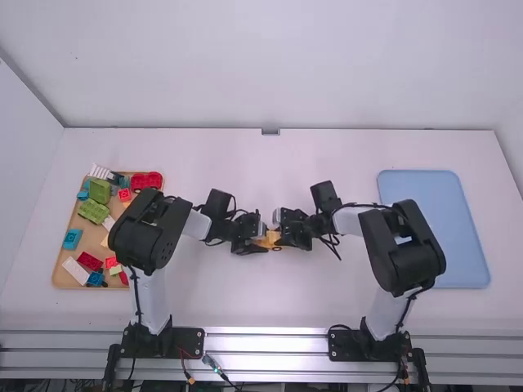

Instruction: Assemble lego blocks to make yellow taxi

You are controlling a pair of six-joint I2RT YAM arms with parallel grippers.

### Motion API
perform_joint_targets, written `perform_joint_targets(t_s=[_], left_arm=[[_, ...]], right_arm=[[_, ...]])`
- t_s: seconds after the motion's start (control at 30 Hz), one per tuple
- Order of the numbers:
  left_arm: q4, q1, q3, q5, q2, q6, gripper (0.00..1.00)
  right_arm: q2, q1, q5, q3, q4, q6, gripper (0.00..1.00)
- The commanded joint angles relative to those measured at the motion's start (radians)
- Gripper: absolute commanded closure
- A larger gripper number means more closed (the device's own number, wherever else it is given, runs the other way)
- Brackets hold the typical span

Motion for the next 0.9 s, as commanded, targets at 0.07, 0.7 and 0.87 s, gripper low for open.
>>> perform_joint_targets(t_s=[0.07,0.7,0.87], left_arm=[[-0.026,-0.006,-0.029,-0.031,0.024,0.052,0.49],[-0.033,-0.006,-0.029,-0.031,0.024,0.052,0.5],[-0.032,-0.006,-0.029,-0.031,0.024,0.052,0.5]], right_arm=[[-0.013,-0.015,0.114,0.022,0.012,-0.015,0.99],[-0.036,-0.001,0.026,0.007,0.054,-0.019,1.0],[-0.127,-0.012,-0.018,0.013,-0.006,-0.037,1.0]])
